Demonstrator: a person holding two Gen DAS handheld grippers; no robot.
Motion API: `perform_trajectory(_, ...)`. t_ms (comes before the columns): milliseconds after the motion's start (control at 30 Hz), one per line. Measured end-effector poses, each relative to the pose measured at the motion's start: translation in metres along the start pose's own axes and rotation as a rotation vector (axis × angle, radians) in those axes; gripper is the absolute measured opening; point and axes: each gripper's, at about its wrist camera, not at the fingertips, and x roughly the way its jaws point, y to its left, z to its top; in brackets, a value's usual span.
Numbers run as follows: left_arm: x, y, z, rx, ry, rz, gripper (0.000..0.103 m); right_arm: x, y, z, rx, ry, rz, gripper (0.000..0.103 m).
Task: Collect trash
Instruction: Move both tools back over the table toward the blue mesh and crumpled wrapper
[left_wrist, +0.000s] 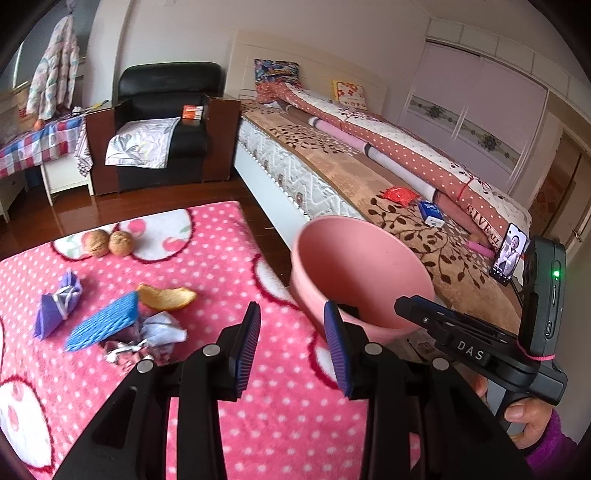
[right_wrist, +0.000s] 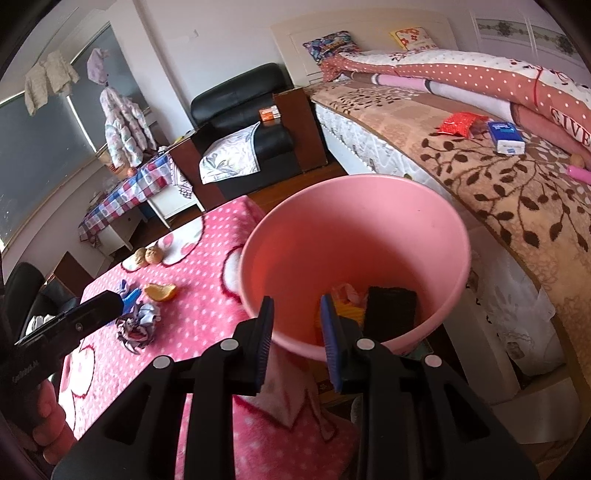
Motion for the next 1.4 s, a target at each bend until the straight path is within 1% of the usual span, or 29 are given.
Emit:
perform_trajectory(133,-0.01,0.013,-0.007,-0.021,-0.005,0.022,0.035,0.0,0.01,-0.004,-0.02,0.01,0.014,0.026)
perform_trajectory(267,-0.02,0.025,-0.016,-0.043,-0.012,0.053,0.038,0.0,0.019,-0.01,-0.042,0.023,0.029,0.026)
perform_trajectory(400,-0.029,0.04,-0.025,-0.064,-0.015,0.081,0.039,0.001,0.03,-0.015,-0.062,0.036,0.045,0.026)
perform_trajectory(633,-0.04,0.071,-0.052,-0.097,0.009,0.167,0.04,0.009,0.045,-0.023,-0.094,0.07,0.072,0.026)
perform_trajectory(800,-0.047,0.1,-0.067,-0.156,0.03,0.225,0.04,0.018,0.057,-0.03,-0.121,0.104,0.092,0.026)
perform_trajectory(933,-0.051,0.119,-0.071,-0.192,0.028,0.255,0.04,0.022,0.067,-0.034,-0.145,0.122,0.109,0.026)
perform_trajectory(1000,-0.052,0.126,-0.07,-0.194,0.024,0.263,0.04,0.024,0.07,-0.036,-0.156,0.131,0.114,0.026)
perform_trajectory(1100,-0.05,0.13,-0.066,-0.161,0.023,0.27,0.043,0.028,0.076,-0.039,-0.168,0.144,0.119,0.026)
perform_trajectory(1133,-0.047,0.131,-0.063,-0.137,0.026,0.272,0.046,0.029,0.078,-0.04,-0.171,0.148,0.118,0.026)
perform_trajectory(1200,-0.043,0.131,-0.061,-0.097,0.031,0.281,0.047,0.032,0.081,-0.04,-0.177,0.157,0.111,0.026)
perform_trajectory(1267,-0.036,0.132,-0.058,-0.039,0.042,0.302,0.047,0.034,0.08,-0.04,-0.177,0.164,0.107,0.026)
perform_trajectory(1400,-0.025,0.133,-0.053,0.075,0.046,0.315,0.047,0.041,0.083,-0.04,-0.177,0.18,0.094,0.026)
